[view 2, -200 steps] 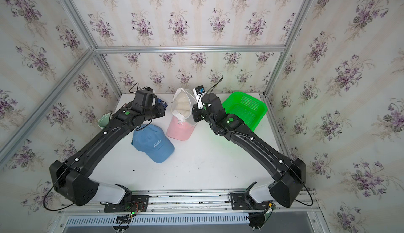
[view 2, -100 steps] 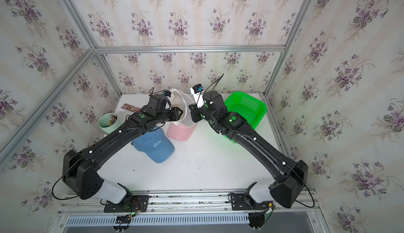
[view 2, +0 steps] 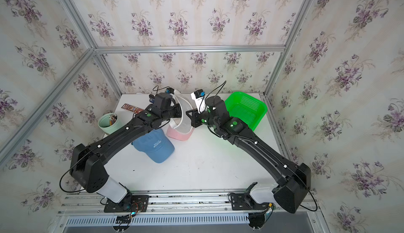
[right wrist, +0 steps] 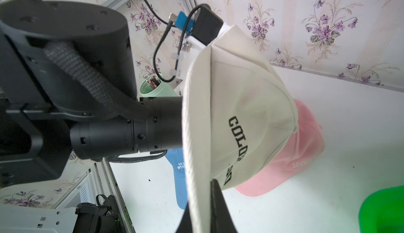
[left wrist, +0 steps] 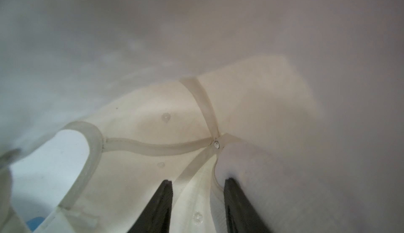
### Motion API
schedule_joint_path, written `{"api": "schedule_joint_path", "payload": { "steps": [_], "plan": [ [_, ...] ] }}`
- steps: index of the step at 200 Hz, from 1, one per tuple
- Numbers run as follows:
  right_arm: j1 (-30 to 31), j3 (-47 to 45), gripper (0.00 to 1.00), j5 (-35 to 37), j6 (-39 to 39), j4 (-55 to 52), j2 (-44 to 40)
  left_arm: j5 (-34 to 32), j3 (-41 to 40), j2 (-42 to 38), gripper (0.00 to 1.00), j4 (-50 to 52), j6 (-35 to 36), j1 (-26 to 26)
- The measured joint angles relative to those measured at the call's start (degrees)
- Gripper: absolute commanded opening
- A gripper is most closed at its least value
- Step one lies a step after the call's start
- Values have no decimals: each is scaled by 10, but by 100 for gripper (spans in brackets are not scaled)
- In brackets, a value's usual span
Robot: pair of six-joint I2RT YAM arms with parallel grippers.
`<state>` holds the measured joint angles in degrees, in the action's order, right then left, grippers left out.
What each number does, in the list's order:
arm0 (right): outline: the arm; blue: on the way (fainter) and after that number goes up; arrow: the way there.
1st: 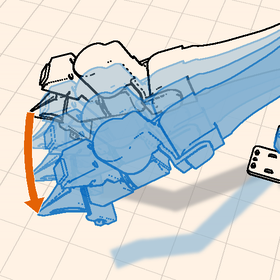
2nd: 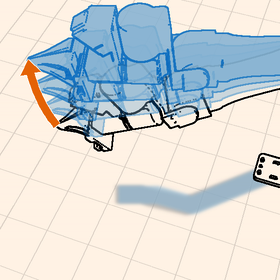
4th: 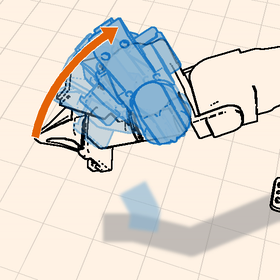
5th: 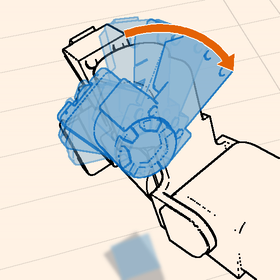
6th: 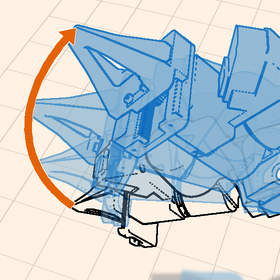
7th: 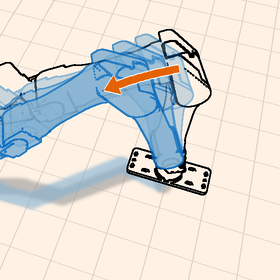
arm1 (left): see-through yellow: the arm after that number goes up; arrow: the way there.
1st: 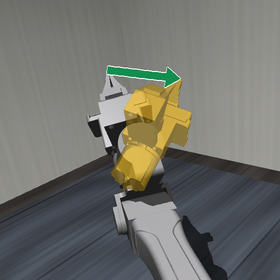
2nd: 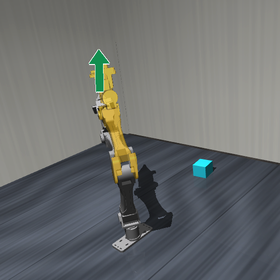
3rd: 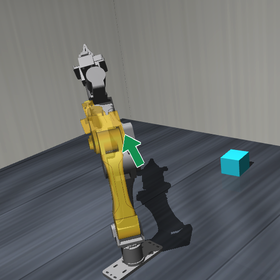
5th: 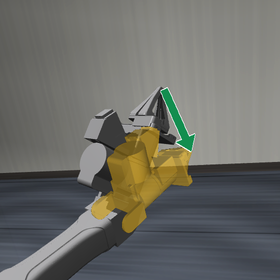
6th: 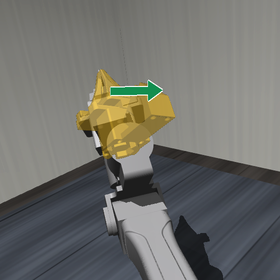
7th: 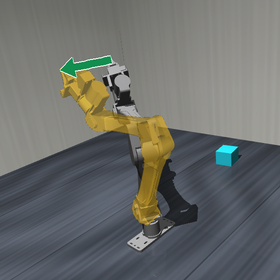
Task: Turn the baseball cap inside out
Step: Turn over the baseball cap.
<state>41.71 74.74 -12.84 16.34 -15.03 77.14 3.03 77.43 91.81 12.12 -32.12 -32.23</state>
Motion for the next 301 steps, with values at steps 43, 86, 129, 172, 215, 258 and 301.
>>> {"api": "schedule_joint_path", "payload": {
  "steps": [43, 86, 129, 172, 215, 258, 301],
  "plan": [
    [-59, -39, 0, -5, 21, 27, -22, 79, -21, -22, 46, -55, -27, -4],
    [-95, -43, 0, -34, 38, 53, -18, 148, -16, -12, 46, -103, -42, -8],
    [-123, -49, 0, -82, 39, 49, -34, 128, -7, -23, 49, -68, -30, -10],
    [-198, -44, 0, -139, -3, 37, -43, 77, 52, -89, 51, 43, 27, -8],
    [-212, -11, 0, -184, -63, -19, -17, -1, 129, -92, 54, 155, 153, -8],
    [-214, 9, 0, -221, -91, -60, 2, -45, 100, -98, 61, 181, 278, -13],
    [-214, 20, 0, -257, -109, -77, 8, -78, 80, -89, 61, 173, 360, -17]
  ]
}}
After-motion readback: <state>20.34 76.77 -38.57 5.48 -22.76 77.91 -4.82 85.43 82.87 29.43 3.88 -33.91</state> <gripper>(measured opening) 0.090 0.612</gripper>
